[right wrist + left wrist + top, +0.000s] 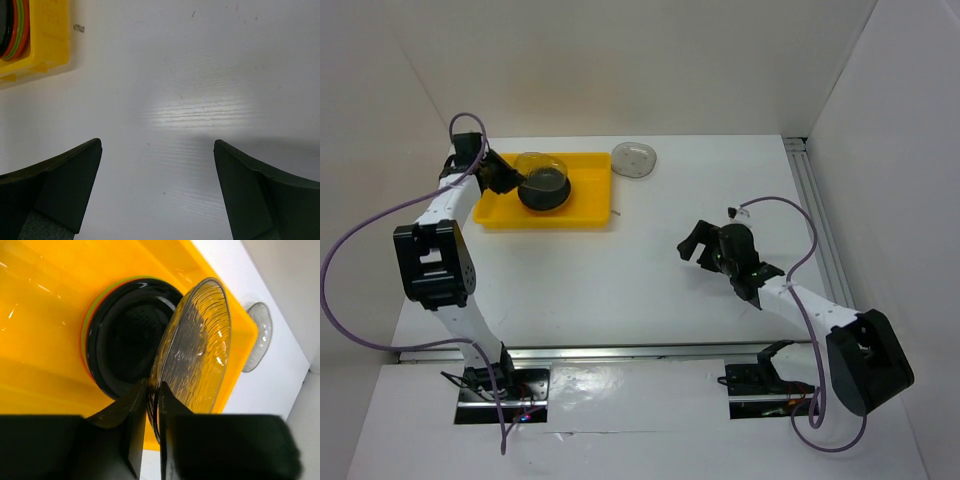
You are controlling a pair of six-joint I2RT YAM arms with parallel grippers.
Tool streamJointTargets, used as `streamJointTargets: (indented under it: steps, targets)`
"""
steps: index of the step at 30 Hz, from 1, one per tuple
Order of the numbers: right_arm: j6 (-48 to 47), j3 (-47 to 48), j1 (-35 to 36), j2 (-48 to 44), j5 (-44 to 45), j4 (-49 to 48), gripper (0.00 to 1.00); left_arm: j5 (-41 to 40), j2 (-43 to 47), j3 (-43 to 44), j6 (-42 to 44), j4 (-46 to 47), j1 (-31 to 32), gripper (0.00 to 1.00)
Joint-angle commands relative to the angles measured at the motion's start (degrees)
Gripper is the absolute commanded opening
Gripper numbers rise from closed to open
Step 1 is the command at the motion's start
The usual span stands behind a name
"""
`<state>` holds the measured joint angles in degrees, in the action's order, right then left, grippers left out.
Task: Place the plates into the plastic bin on the countertop
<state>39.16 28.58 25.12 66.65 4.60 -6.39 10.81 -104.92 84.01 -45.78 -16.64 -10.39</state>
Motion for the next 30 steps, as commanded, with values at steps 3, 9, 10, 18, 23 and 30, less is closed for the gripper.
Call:
streamJointTargets:
  steps: [3,9,10,18,23,30]
  targets:
    - [-0.31,-0.37,-0.25,1.02,-0.65,-6.61,1.00,3.78,-2.30,1.77,-2.47,3.11,-0.77,0.66]
    - [0.22,2.62,-0.25,7.51,-2.14,-9.34,1.00,5.01,-2.92,2.92,-2.47,2.06,-0.77,0.74]
    - [0.22,2.62,-0.25,8.74,-2.75,-10.21,1.00,5.53,-2.92,2.92,-2.47,2.05,-0.77,0.74]
    - [0.22,19.31,-4.03,29.48,-8.12,-11.37,1.00,1.85,-4.14,5.01,-1.86,-6.80,0.37,1.00]
    - [0.22,30.73,-5.96,39.94,-11.71,-8.20,1.00,-1.65,-4.86,9.32,-1.15,-14.18,2.39,1.00]
    - [1.45,47.26,-10.00,53.39,-14.36,-4.33,1.00,-10.18,-4.59,15.74,0.08,-22.82,6.70,1.00]
